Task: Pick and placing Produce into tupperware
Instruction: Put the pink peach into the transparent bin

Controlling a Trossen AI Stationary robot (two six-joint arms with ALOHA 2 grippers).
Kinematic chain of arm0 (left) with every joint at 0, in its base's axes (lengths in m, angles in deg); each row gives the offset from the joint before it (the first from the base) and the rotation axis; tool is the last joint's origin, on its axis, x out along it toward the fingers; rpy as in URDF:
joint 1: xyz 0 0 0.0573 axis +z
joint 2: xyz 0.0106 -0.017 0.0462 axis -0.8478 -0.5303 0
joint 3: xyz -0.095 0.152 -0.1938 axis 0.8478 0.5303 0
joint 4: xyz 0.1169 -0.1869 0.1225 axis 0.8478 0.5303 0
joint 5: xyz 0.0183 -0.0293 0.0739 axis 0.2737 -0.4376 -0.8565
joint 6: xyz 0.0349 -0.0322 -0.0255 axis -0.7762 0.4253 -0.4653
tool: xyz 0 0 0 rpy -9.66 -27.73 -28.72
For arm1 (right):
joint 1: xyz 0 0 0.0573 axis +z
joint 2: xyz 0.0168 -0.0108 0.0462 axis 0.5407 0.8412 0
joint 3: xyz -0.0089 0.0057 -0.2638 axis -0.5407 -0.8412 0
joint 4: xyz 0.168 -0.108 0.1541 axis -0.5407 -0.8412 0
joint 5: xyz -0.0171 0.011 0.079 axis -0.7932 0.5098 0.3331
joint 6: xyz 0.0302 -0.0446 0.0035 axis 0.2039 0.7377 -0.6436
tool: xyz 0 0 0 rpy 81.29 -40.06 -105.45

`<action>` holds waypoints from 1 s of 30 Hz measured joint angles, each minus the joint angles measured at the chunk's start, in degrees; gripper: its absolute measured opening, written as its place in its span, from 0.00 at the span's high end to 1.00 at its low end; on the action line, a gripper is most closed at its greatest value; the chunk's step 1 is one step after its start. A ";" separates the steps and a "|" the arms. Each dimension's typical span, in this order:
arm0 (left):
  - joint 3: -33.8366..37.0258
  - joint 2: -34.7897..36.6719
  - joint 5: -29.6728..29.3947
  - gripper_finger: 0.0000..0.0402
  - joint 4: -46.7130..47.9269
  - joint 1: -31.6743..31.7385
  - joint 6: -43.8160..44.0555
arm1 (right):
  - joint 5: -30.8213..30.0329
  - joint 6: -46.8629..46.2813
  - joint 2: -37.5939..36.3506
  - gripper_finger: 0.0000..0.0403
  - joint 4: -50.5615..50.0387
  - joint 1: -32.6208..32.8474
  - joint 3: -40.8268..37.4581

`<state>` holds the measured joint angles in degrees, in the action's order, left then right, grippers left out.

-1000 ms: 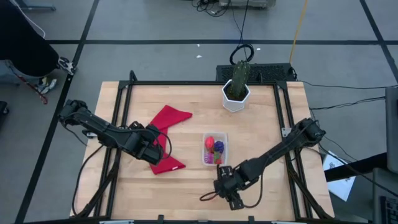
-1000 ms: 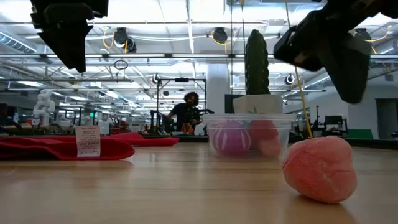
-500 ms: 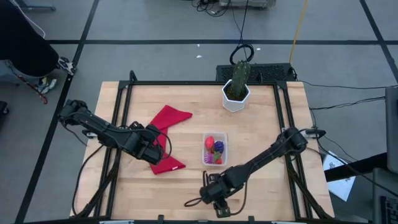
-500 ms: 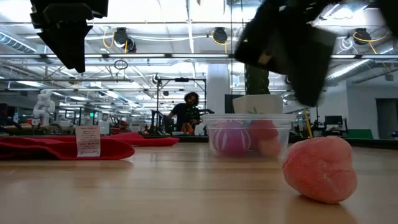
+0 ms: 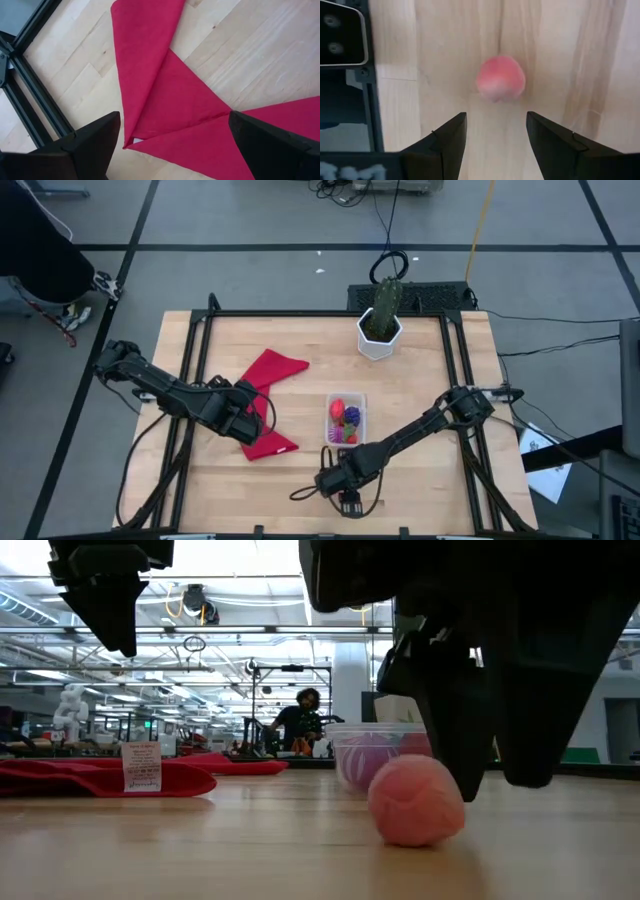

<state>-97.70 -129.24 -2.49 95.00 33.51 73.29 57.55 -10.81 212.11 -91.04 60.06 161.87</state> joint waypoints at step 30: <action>0.00 0.00 -0.11 0.06 0.00 0.00 0.81 | -3.26 4.41 -0.09 0.51 4.74 -0.02 0.00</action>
<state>-97.70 -129.24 -2.60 95.00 33.51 74.10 54.29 -6.40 212.03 -86.30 60.04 161.87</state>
